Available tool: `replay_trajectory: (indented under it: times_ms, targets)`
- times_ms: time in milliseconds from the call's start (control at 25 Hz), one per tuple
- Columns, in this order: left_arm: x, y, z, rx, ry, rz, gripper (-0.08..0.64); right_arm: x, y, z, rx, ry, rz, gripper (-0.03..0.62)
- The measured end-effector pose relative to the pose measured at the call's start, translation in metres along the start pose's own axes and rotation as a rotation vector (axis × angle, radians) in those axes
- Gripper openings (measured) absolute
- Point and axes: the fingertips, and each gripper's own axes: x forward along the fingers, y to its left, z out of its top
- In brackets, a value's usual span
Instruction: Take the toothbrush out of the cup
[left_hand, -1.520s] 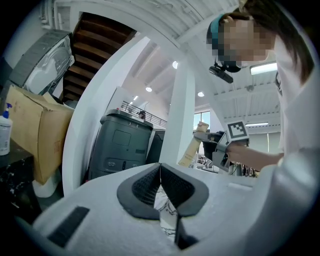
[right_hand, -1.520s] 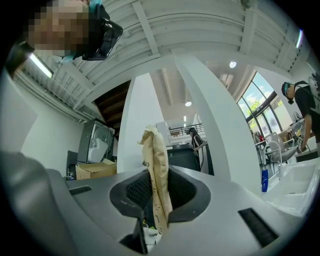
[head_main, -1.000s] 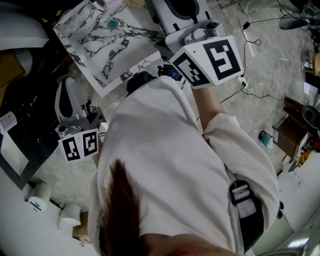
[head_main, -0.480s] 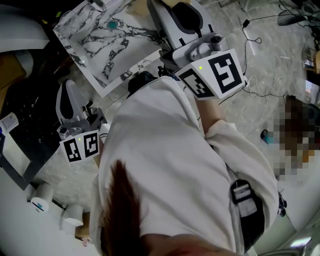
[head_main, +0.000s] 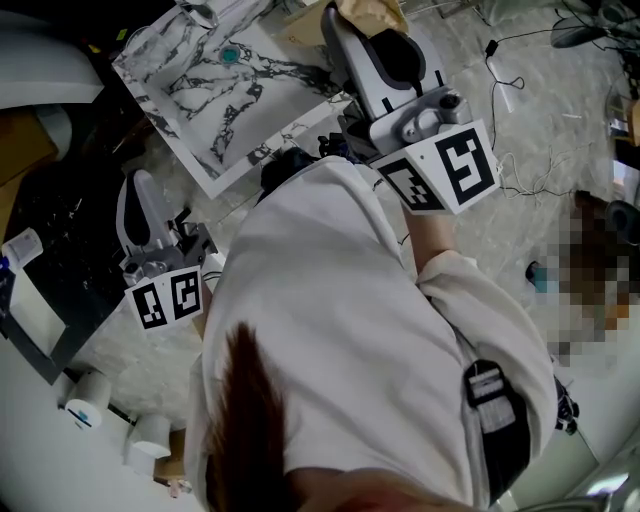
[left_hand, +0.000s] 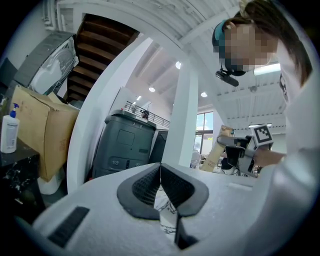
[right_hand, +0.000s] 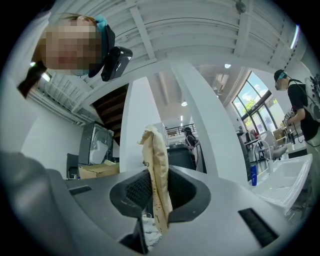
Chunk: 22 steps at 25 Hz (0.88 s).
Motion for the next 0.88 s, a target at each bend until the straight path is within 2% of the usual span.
replay_trajectory:
  times_ms: [640, 880]
  targets:
    - [0.001, 0.007, -0.009, -0.022, 0.030, 0.017, 0.015, -0.010, -0.002, -0.023, -0.006, 0.077, -0.016, 0.067]
    - [-0.006, 0.011, -0.017, -0.030, 0.046, 0.053, 0.015, -0.022, -0.006, -0.037, -0.005, 0.103, -0.016, 0.067]
